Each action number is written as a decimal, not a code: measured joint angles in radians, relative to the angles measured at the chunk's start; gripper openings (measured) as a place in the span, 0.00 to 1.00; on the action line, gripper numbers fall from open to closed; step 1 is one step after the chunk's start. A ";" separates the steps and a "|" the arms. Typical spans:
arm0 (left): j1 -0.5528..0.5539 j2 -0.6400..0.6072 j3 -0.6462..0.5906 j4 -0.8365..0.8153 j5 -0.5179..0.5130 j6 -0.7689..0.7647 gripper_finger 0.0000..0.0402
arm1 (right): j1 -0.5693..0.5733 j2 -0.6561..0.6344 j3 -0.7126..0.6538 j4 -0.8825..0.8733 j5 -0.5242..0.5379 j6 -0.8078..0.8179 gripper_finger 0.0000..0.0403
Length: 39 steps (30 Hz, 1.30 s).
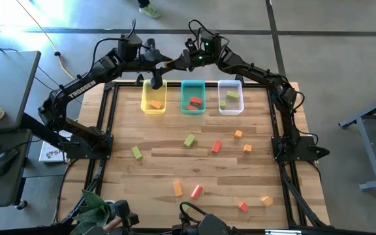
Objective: Sort & place blocks by color
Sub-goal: Put the yellow block into the yellow bin
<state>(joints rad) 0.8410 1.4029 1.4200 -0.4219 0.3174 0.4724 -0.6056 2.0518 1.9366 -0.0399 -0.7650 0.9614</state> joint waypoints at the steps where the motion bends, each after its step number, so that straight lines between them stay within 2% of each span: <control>1: 0.000 0.000 0.000 0.000 0.000 0.002 0.36 | 0.000 0.000 0.000 0.000 0.003 -0.001 0.26; 6: 0.000 -0.001 0.002 -0.026 -0.003 0.012 0.27 | 0.001 0.002 -0.001 -0.002 0.002 -0.016 0.26; 9: 0.000 -0.001 0.002 -0.033 -0.005 -0.003 0.26 | 0.000 0.002 -0.002 -0.003 0.002 -0.015 0.26; 17: 0.004 0.000 0.002 -0.068 -0.018 -0.018 0.45 | -0.002 0.000 -0.002 0.045 -0.013 -0.004 0.26; 22: 0.003 0.000 0.002 -0.067 -0.080 -0.018 0.57 | -0.003 0.000 -0.002 0.049 -0.013 0.004 0.26; 28: 0.003 0.000 0.002 -0.061 -0.105 -0.018 0.63 | -0.003 0.000 -0.002 0.047 -0.009 0.007 0.26; 33: 0.002 0.000 0.002 -0.061 -0.125 0.007 0.59 | -0.003 0.000 -0.002 0.046 0.001 0.007 0.26; 39: 0.001 0.000 0.001 -0.061 -0.123 0.019 0.41 | -0.003 0.000 -0.001 0.047 0.008 0.007 0.26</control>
<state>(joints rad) 0.8421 1.4025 1.4212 -0.4828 0.1944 0.4914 -0.6086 2.0518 1.9358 0.0071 -0.7570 0.9680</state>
